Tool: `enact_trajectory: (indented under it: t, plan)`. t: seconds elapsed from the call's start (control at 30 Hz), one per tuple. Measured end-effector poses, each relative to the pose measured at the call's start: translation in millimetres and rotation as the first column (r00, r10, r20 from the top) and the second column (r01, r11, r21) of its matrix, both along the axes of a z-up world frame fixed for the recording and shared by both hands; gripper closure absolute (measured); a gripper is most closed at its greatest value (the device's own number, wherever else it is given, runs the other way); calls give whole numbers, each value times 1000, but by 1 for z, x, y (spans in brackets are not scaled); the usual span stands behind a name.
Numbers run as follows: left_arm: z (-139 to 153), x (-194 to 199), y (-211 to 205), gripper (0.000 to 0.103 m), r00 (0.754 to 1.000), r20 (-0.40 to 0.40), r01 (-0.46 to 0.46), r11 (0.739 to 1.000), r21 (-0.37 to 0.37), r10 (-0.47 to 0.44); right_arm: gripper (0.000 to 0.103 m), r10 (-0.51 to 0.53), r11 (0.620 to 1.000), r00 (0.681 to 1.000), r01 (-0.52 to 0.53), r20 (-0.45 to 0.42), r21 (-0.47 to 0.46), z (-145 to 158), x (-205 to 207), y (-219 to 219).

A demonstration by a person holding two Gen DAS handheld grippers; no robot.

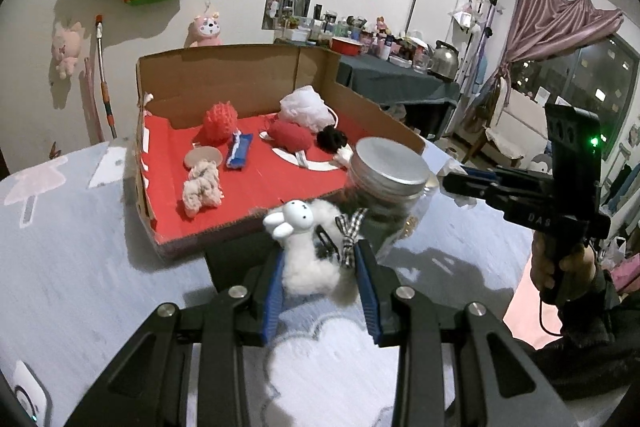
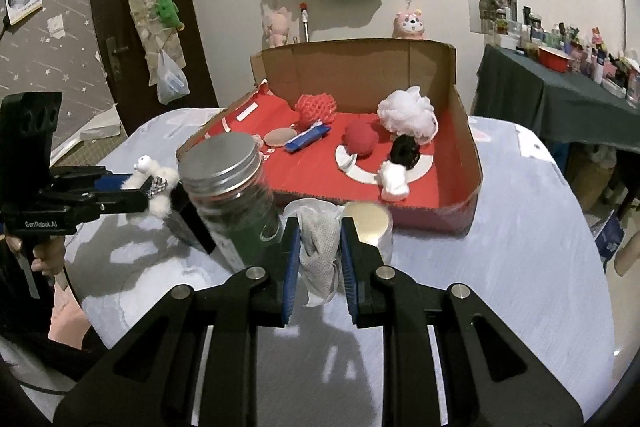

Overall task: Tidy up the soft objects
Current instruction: 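Carry the plush sheep with the left tool while the right tool carries the pouch into the box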

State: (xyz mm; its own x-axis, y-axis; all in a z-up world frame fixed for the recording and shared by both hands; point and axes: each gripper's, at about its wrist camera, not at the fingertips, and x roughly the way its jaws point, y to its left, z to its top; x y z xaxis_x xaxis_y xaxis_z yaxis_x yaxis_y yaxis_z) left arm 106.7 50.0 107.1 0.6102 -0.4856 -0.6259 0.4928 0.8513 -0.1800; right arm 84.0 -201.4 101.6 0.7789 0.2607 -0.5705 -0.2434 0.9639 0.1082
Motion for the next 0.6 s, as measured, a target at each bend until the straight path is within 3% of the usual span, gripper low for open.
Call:
enact_trajectory:
  t: [0.3, 0.6]
  plan:
    - [8, 37, -1, 67, 998, -49, 34, 999, 24, -32, 84, 58, 998, 998, -59, -40, -20, 12, 36, -3]
    - [5, 94, -15, 68, 987, -142, 86, 992, 97, -71, 84, 162, 985, 976, -167, -148, -28, 13, 96, 1]
